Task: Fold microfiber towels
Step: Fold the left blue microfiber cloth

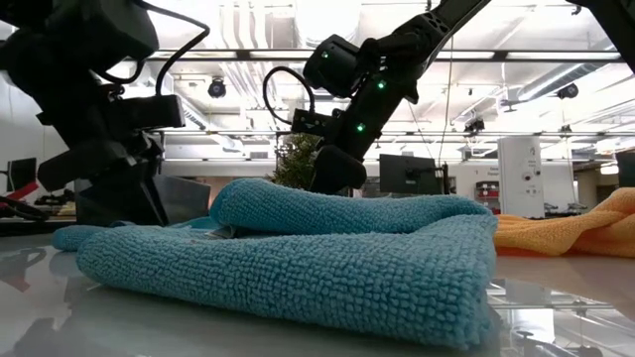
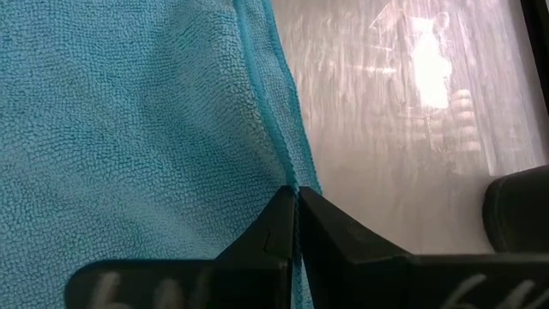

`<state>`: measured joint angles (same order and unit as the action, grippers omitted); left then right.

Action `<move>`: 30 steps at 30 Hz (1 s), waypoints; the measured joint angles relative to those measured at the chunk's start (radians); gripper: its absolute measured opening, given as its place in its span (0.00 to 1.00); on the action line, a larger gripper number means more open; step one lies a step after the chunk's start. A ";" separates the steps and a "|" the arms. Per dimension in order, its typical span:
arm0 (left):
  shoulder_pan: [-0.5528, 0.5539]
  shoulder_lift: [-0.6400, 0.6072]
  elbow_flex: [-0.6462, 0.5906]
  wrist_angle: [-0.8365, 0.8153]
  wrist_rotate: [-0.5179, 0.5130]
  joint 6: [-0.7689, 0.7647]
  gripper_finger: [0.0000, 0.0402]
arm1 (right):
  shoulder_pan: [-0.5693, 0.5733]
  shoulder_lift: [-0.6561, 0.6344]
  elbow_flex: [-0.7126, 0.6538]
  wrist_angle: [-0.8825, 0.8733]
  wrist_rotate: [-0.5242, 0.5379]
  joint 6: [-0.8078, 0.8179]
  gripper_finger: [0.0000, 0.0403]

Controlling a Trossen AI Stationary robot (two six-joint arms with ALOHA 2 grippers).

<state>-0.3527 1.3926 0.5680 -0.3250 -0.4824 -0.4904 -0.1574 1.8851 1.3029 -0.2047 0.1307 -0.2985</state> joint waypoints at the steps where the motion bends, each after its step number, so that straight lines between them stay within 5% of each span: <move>1: 0.000 0.000 0.000 -0.005 0.000 0.000 0.27 | 0.000 0.000 0.000 0.000 0.000 0.000 0.02; 7: 0.000 0.000 0.001 -0.010 -0.001 0.000 0.24 | 0.000 0.000 0.000 0.000 0.000 0.000 0.02; 16: 0.015 0.000 -0.001 -0.032 -0.002 -0.027 0.02 | 0.000 0.000 0.000 -0.004 0.000 0.000 0.02; 24: 0.024 -0.003 0.019 -0.029 0.003 -0.022 0.01 | 0.000 0.000 0.000 -0.008 0.000 0.000 0.02; 30: 0.027 -0.003 0.027 -0.028 0.029 -0.054 0.11 | 0.000 0.000 0.000 -0.008 0.000 0.000 0.02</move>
<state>-0.3256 1.3895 0.5952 -0.3532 -0.4537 -0.5446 -0.1574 1.8851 1.3029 -0.2123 0.1306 -0.2985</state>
